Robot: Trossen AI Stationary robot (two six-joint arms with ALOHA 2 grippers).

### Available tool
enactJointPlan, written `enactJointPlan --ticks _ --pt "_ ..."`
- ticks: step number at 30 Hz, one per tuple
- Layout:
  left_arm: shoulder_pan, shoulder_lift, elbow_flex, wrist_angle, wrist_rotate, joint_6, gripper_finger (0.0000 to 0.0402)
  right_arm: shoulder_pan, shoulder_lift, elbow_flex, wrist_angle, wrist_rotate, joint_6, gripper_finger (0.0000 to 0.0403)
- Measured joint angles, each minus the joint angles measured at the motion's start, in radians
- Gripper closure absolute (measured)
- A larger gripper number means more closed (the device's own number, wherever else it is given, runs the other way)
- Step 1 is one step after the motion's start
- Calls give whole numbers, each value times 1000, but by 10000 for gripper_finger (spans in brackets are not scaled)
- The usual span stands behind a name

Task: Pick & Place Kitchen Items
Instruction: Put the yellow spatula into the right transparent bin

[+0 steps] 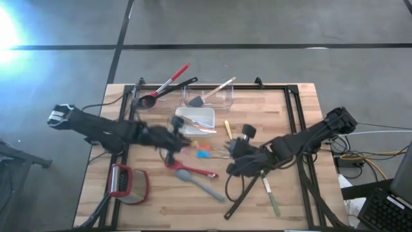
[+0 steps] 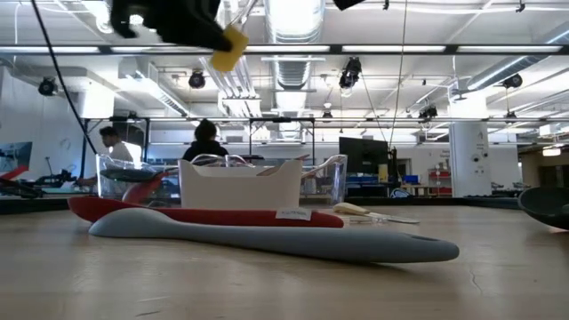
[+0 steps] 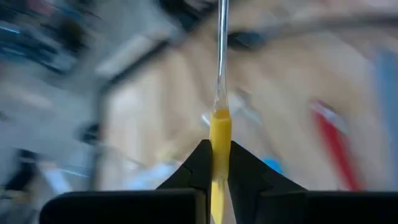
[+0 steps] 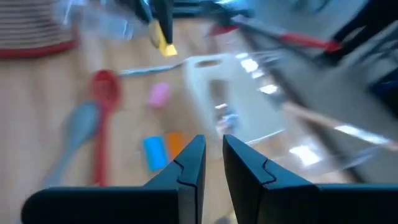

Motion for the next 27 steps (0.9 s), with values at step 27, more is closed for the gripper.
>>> enactJointPlan --ticks 27 --pt "743 439 379 -51 313 -233 371 -264 -119 0 -20 85 -178 351"
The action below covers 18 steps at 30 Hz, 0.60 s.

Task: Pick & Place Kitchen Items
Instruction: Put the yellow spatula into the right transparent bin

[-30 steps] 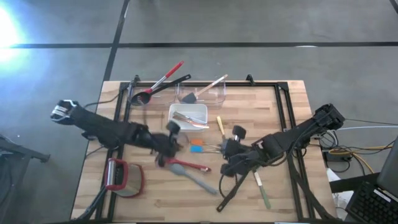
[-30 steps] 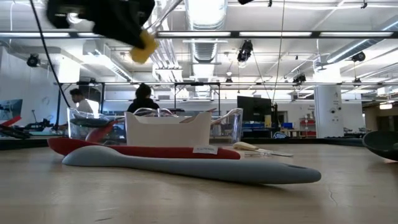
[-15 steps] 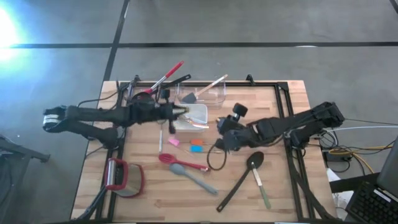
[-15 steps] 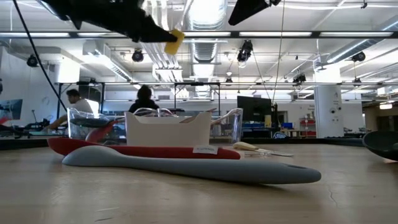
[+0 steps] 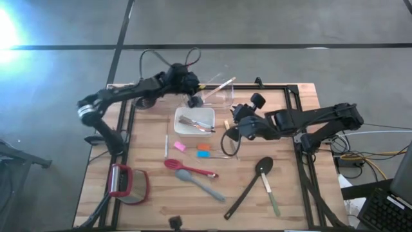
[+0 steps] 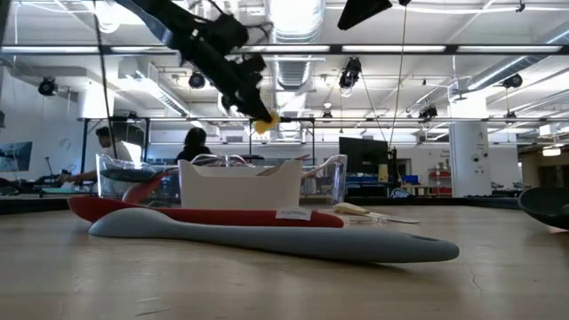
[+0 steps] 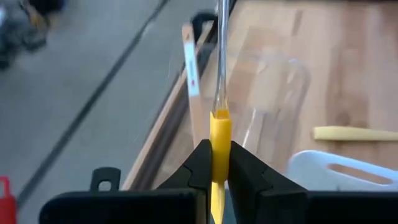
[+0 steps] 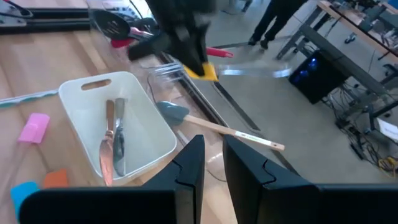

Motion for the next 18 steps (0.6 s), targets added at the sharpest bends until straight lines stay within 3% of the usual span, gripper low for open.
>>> enactJointPlan --ticks 6,18 --pt "11 154 114 -63 6 -1 371 1 -26 0 -19 0 1 351" --pt "40 280 88 -84 49 -53 371 2 -45 -23 -114 -2 96 351"
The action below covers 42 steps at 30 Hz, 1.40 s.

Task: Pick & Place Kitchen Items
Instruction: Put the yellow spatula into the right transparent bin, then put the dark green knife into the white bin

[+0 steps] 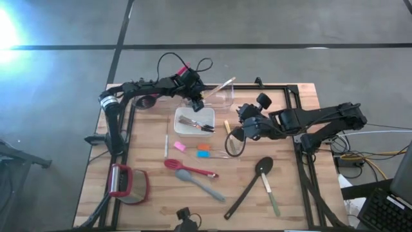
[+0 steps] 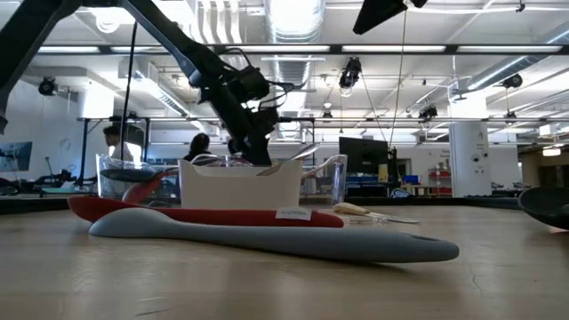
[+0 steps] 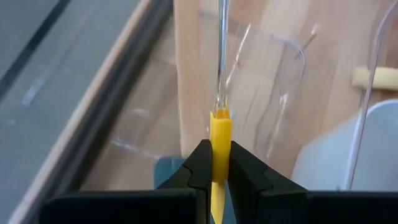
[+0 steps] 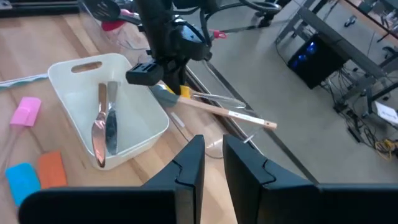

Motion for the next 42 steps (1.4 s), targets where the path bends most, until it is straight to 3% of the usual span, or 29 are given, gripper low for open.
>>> enactJointPlan --ticks 14,16,23,27,36,42 --pt "23 21 -3 -60 -6 22 371 0 1 -5 1 0 6 351" --pt "23 21 -4 -61 -8 34 356 0 1 -5 1 0 6 351" --pt "21 11 -2 -67 -10 48 245 0 0 -5 2 0 6 351" --pt "21 -10 13 -95 -4 30 208 0 0 -5 2 -1 6 351" --pt "14 -118 132 -224 -2 47 193 0 0 -5 1 -2 7 351" --pt "5 -264 169 -286 16 47 194 2 0 -5 -3 -6 11 351"
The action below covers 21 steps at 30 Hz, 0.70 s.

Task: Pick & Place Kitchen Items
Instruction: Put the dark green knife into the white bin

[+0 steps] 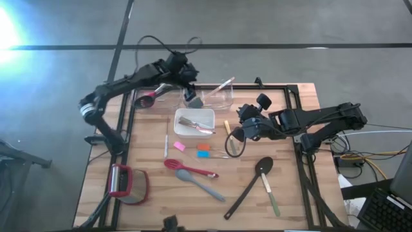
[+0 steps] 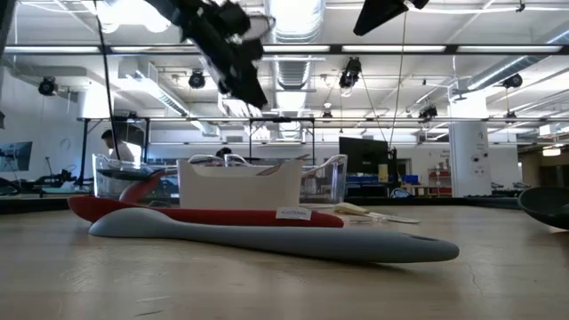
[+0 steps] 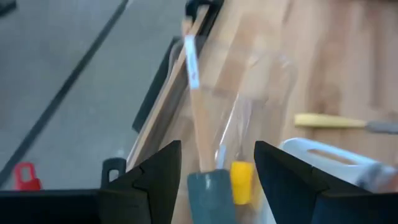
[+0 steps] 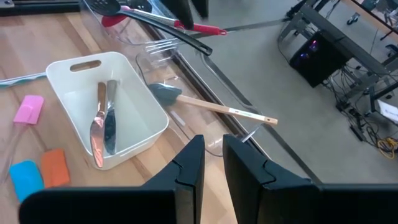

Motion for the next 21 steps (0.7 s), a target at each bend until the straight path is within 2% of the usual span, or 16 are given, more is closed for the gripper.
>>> enactJointPlan --ticks 6,10,15,21 --pt "-38 -188 -61 -8 13 -15 195 0 0 0 -7 -2 2 351" --pt "-85 -308 -148 31 13 -20 204 0 0 0 -7 -9 2 351" --pt "-163 -436 -324 141 13 -48 220 0 0 0 -7 -31 2 351" --pt "-267 -534 -607 445 25 -64 229 0 0 1 -15 -44 46 351"
